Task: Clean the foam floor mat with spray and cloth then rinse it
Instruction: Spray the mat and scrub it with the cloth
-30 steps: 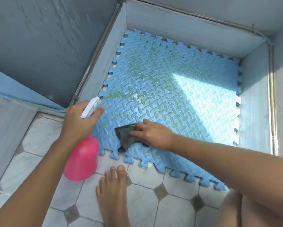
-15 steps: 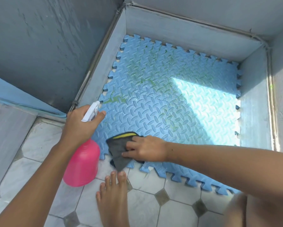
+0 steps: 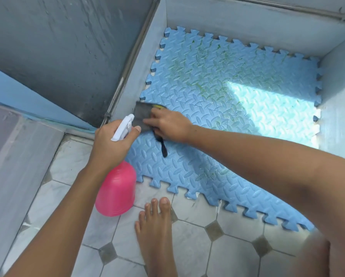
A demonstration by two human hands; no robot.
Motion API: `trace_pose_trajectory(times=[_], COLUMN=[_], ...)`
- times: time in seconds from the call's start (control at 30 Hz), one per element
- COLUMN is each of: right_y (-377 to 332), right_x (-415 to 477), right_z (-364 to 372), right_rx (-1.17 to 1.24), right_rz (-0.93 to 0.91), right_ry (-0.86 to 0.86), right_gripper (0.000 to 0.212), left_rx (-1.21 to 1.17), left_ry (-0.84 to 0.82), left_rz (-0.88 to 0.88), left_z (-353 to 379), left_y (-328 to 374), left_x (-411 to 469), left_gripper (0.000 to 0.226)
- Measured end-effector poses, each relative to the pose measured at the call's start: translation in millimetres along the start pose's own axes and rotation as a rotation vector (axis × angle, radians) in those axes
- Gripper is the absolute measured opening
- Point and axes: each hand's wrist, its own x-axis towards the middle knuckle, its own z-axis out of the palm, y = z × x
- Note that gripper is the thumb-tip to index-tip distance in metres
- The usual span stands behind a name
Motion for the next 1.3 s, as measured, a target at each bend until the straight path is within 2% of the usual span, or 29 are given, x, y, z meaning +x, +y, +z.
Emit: trace_pose_trajectory(times=[0.07,0.1,0.17,0.23,0.33,0.37,0.4,0.47,0.63,0.7,0.73,0.8,0.83,0.93,1.03,1.1,1.2,1.3], right_y=[-19,-21,-10,11,47,51,47,23,-41,-30,-14,30,52,112,153,176,190,182], right_x=[-11,-12,-3,13,27,28,29,18,-88,-129,-139,-148,-150,-160,-187,-213,-267,-302], right_z=[0,-3,-9,-18,-32,-32,-31,-25,-5,-17,-26,-45,-59,-102,-143,-158,-157,-134], right_rx=[0.02,0.021,-0.029,-0.065,0.024,0.057,0.062,0.039,0.058,0.035,0.01,-0.013,-0.017,0.029,0.125,0.098,0.031,0.004], right_rz=[-0.38,-0.466,-0.419,-0.131,0.525,0.646,0.662,0.477,-0.265,-0.374,-0.362,-0.193,-0.039,0.45,0.772,0.938,1.128,1.152], right_ry=[-0.178,-0.229,-0.232,-0.11,0.112,0.137,0.124,0.062,-0.202,-0.313,-0.346,-0.313,-0.265,-0.199,-0.083,0.023,0.087,-0.024], right_gripper=[0.036,0.036,0.036,0.035,0.029,0.028,0.029,0.03,0.043,0.041,0.039,0.039,0.04,0.038,0.029,0.031,0.03,0.019], left_rx=[0.003,-0.001,-0.01,-0.008,-0.008,-0.007,-0.006,-0.006,-0.012,-0.049,-0.055,-0.014,0.007,0.041,0.034,0.016,0.061,0.204], left_ry=[-0.003,-0.005,-0.018,-0.034,-0.051,-0.054,-0.055,-0.056,-0.103,-0.172,-0.212,-0.314,-0.369,-0.51,-0.576,-0.574,-0.569,-0.597], left_rz=[-0.013,-0.021,-0.036,-0.037,-0.038,-0.038,-0.038,-0.036,-0.071,-0.108,-0.123,-0.098,-0.069,-0.014,0.028,0.073,0.187,0.191], left_z=[-1,-2,-3,-5,-7,-7,-7,-6,-2,-1,0,4,8,19,29,42,79,119], left_y=[0,0,2,4,5,4,3,3,4,9,12,18,22,34,55,78,110,118], left_x=[0,0,0,0,0,0,1,1,4,4,4,6,7,10,16,22,29,34], left_gripper=[0.051,0.051,0.051,0.049,0.045,0.044,0.044,0.045,0.056,0.049,0.043,0.035,0.035,0.042,0.05,0.045,0.046,0.064])
